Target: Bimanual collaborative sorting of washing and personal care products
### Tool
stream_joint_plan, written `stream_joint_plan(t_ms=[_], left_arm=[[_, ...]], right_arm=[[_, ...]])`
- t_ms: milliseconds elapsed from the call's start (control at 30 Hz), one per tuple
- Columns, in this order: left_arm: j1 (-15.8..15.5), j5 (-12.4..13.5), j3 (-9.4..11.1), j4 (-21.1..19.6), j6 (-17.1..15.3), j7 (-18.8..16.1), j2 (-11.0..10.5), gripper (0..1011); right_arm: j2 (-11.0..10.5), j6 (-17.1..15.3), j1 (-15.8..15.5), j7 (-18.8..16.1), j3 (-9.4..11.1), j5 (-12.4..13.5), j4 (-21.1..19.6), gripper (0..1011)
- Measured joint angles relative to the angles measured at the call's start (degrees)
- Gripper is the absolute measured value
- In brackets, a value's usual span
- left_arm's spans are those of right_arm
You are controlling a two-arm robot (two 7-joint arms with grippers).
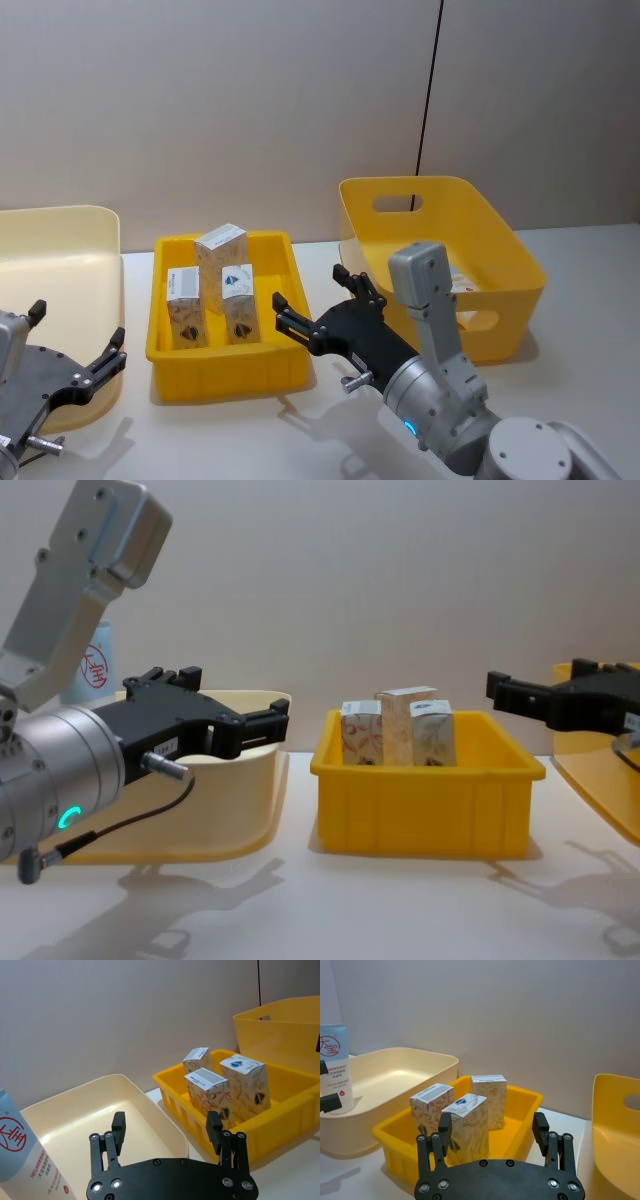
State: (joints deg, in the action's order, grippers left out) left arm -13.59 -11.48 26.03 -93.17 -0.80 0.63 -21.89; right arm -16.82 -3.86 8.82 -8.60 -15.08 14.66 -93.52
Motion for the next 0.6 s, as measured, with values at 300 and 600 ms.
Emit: stream_joint_plan(t_ms=[300,600], left_arm=[[0.0,0.0,0.0,0.0,0.0,0.0,0.0,1002],[0.0,0.0,0.0,0.0,0.0,0.0,0.0,1002]], right_arm=[[0.75,-0.95,1.44,-0.69,-0.47,-0.39,1.61,1001],[1.67,-1.5,3.0,-1.07,-0.89,-1.13,3.17,1001]])
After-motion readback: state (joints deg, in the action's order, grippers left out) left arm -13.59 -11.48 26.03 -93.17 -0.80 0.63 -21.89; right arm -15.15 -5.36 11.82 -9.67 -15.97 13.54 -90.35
